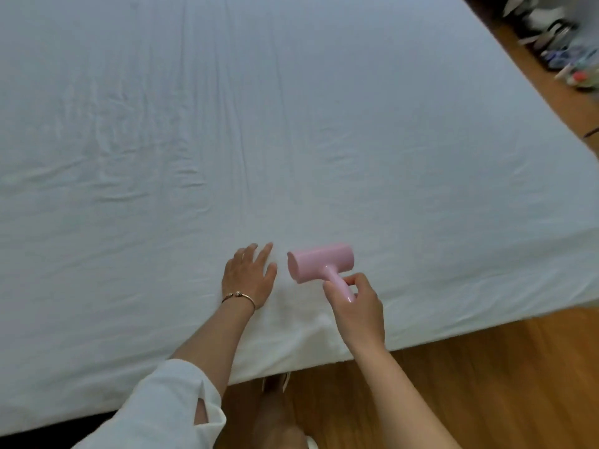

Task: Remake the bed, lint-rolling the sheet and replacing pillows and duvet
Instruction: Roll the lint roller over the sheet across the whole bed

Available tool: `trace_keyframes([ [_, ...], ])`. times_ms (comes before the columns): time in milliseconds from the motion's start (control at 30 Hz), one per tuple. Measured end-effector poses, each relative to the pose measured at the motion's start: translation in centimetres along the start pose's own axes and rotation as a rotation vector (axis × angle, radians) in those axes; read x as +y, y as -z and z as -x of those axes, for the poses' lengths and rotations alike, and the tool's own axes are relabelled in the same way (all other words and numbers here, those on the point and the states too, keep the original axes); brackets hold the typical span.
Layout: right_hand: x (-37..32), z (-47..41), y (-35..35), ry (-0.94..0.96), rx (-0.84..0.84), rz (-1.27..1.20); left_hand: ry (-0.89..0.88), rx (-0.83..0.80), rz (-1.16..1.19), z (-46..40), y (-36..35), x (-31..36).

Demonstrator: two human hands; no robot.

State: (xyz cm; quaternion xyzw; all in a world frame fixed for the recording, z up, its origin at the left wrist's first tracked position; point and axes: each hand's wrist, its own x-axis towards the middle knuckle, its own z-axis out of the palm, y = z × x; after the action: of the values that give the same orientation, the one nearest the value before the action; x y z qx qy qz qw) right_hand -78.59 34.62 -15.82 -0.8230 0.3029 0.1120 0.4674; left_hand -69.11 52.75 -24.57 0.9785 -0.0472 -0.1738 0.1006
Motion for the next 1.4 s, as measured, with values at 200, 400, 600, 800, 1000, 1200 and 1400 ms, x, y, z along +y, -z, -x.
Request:
trace_keyframes([
  [200,-10.0,-14.0,-0.3,-0.031,0.072,-0.019,-0.005,0.018,0.036,-14.4,4.5,0.7],
  [400,-19.6,-30.8,-2.2,0.016,0.126,-0.092,-0.009,0.02,0.009,-29.9,7.1,1.1],
  [600,-27.5,-47.1,-4.9,0.133,0.131,-0.091,0.023,0.116,0.006,-44.4,9.1,2.5],
  [800,-33.2,-57.8,-8.7,0.262,0.17,0.007,0.037,0.277,-0.021,-47.3,5.6,2.2],
  [1000,-32.6,-59.9,-10.0,0.173,0.16,-0.035,0.022,0.353,-0.001,-47.9,4.3,1.9],
  [1200,-28.0,-54.1,-8.7,0.087,0.183,-0.107,0.04,0.287,-0.003,-47.5,5.5,2.1],
  [1400,-21.7,-45.5,-5.7,-0.017,0.181,-0.128,0.07,0.19,0.005,-44.5,6.7,3.5],
])
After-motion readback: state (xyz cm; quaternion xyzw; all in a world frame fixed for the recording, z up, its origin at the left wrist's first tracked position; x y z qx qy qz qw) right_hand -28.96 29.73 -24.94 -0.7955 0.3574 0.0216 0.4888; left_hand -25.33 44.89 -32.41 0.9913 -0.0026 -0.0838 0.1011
